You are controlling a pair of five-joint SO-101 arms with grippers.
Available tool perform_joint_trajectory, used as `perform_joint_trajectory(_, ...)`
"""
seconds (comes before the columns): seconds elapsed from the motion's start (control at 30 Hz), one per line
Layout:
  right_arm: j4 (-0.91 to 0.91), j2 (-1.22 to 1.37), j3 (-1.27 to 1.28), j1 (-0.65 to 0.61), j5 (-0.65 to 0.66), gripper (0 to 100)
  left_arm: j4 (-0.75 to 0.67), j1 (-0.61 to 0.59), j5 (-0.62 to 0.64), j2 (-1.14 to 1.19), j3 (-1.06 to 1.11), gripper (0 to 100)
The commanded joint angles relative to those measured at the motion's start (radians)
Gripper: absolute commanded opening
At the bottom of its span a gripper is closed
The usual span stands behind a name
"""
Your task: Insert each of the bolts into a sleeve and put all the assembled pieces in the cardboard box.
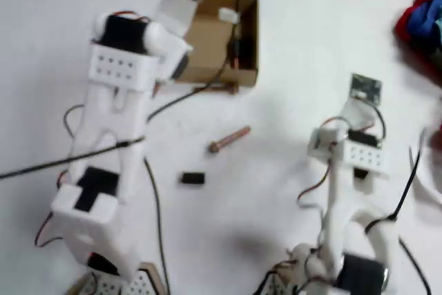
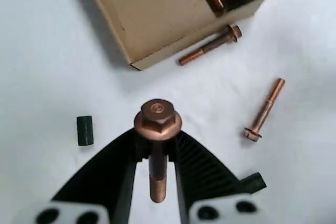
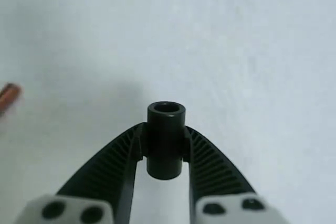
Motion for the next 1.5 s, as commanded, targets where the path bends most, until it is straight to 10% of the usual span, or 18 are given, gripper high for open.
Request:
perform_joint_trajectory(0.0,0.007,-0.249,0.002,-0.216,0.071,2.3,-0.04,-0.058,0.126,-0.101,-0.05,3)
perform_joint_trajectory(0.2,-0.082,-0.394,0.0,-0.449,0.222,2.3,-0.037,-0.064,0.164,-0.13,-0.05,3)
perform_joint_trajectory(0.47,-0.128,-0.394,0.002,-0.395,0.25,2.3,-0.046,-0.089,0.196,-0.387,0.217,3)
perform_joint_trajectory(0.83,-0.108,-0.401,0.021,-0.381,0.25,2.3,-0.756,-0.1,0.166,-1.162,1.257,3)
perform_joint_trajectory(1.23,-0.513,-0.392,0.181,-0.538,0.25,2.3,-0.957,-0.189,0.568,-1.336,1.489,3)
perform_joint_trajectory(1.47,-0.533,-0.392,0.216,-0.57,0.25,2.3,-1.066,-0.101,0.578,-1.338,1.592,3)
